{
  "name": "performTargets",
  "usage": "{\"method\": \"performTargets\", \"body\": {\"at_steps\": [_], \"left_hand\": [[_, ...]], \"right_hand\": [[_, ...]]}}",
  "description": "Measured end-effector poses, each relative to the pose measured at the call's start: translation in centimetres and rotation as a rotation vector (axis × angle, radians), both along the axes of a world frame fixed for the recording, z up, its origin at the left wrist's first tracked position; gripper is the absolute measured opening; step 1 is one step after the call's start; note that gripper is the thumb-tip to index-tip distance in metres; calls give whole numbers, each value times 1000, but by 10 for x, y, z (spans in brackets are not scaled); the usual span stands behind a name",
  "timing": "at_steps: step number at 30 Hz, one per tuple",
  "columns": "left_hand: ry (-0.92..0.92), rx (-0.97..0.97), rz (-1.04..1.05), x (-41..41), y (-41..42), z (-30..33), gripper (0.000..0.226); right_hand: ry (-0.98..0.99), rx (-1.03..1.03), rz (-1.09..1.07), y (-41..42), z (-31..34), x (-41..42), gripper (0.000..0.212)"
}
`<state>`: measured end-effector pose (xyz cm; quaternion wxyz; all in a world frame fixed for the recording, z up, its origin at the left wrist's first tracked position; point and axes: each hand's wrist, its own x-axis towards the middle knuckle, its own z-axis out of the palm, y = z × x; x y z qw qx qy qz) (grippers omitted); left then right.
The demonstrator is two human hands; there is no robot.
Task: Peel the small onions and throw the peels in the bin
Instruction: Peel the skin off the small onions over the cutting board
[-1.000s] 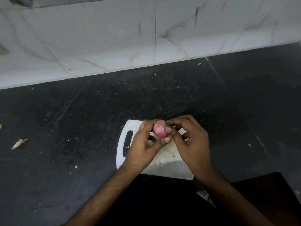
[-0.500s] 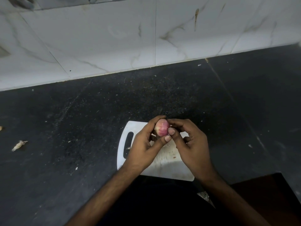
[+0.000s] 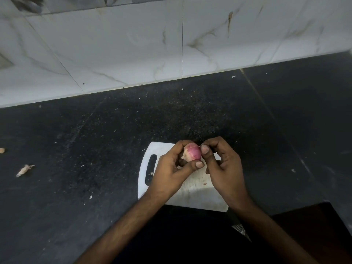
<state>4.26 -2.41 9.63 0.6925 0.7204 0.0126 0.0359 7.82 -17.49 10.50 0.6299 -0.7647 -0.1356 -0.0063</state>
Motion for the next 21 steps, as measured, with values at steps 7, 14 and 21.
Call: {"method": "performTargets", "body": {"at_steps": [7, 14, 21], "left_hand": [[52, 9, 56, 3, 1, 6, 54], [-44, 88, -55, -1, -1, 11, 48], [-58, 107, 17, 0, 1, 5, 52]], "right_hand": [[-154, -151, 99, -5, -4, -8, 31], [-19, -16, 44, -6, -2, -5, 23], [-88, -99, 83, -6, -2, -3, 31]]}}
